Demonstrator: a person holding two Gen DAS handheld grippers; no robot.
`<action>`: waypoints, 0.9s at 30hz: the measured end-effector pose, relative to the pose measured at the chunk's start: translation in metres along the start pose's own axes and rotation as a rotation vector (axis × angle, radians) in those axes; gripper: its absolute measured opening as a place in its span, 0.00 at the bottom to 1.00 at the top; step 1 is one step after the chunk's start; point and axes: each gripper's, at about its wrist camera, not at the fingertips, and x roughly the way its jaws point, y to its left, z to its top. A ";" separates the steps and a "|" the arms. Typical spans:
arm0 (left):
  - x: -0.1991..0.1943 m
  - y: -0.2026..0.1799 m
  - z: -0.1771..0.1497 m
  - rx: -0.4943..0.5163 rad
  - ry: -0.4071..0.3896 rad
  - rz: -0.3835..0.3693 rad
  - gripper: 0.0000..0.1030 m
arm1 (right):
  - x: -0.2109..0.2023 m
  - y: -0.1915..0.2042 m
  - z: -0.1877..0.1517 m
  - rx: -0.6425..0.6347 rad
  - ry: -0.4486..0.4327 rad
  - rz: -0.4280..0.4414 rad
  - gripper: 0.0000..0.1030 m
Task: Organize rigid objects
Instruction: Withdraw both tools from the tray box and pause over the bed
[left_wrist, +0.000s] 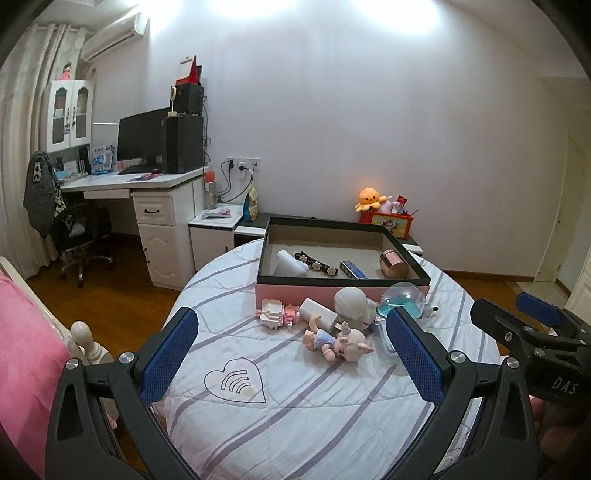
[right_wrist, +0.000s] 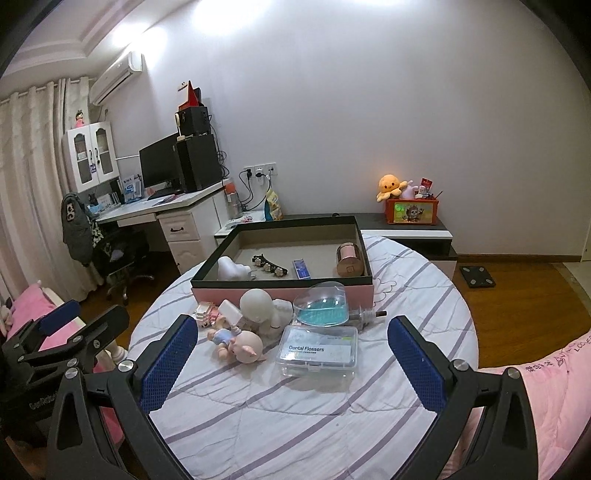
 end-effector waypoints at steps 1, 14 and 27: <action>0.000 0.001 -0.001 -0.002 0.002 -0.002 1.00 | 0.000 0.000 0.000 0.000 0.000 -0.002 1.00; 0.002 0.000 -0.003 -0.005 0.007 -0.002 1.00 | 0.000 0.001 -0.002 -0.004 0.003 -0.005 1.00; 0.002 0.000 -0.005 -0.005 0.011 -0.004 1.00 | 0.001 -0.001 -0.003 -0.001 0.005 -0.011 1.00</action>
